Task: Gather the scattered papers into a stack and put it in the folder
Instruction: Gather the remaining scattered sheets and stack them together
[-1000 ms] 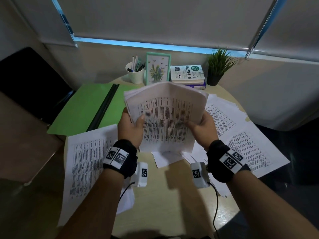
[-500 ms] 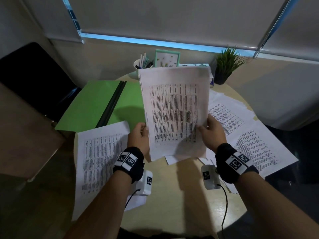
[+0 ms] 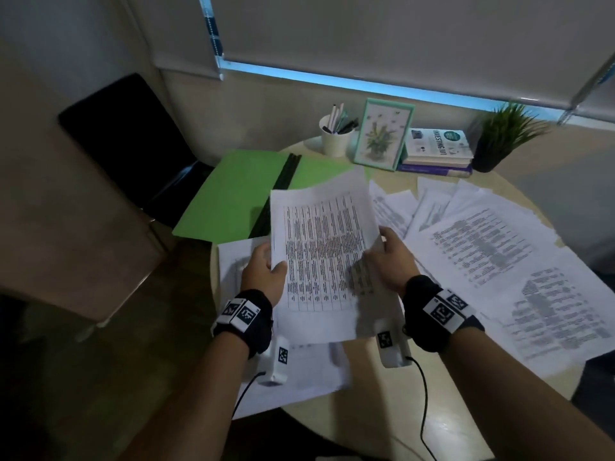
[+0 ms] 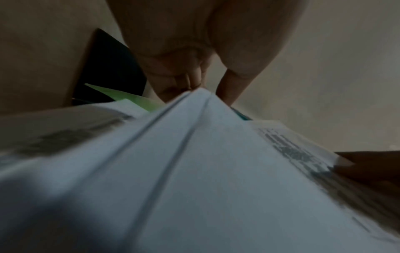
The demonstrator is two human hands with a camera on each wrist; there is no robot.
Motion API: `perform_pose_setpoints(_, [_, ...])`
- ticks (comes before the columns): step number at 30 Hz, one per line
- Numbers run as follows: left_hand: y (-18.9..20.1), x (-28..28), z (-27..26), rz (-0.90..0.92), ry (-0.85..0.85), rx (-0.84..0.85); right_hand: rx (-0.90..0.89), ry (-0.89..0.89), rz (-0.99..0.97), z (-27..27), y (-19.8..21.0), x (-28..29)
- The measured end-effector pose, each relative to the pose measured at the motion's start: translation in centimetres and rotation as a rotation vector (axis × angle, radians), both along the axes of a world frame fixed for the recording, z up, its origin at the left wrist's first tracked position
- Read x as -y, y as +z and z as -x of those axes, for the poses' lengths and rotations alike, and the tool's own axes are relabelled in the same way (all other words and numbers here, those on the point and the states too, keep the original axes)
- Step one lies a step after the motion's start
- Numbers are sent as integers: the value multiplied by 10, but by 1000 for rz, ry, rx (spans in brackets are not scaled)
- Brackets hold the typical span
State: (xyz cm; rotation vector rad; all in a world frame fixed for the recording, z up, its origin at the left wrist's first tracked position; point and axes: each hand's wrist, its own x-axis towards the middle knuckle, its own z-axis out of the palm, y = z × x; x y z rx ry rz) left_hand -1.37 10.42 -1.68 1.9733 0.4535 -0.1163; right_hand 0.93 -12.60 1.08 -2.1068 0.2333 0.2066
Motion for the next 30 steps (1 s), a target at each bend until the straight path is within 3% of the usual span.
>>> perform_pose_setpoints(7, [-17, -73, 42, -42, 79, -139, -161, 67, 80, 17, -60, -83])
perform_pose_setpoints(12, [-45, -102, 71, -52, 98, -228, -212, 65, 152, 31, -76, -114])
perform_pose_setpoints(15, [-52, -106, 80, -91, 82, -262, -272, 31, 221, 38, -80, -120])
perform_pose_setpoints(20, [-56, -111, 76, -155, 115, -251, -206, -22, 305, 49, -86, -128])
perform_pose_setpoints(25, [-60, -102, 58, 35, 120, -206, -237, -1, 189, 44, -90, -141])
perform_pose_setpoints(30, [-66, -92, 46, 55, 162, -223, -230, -61, 219, 38, -95, -151])
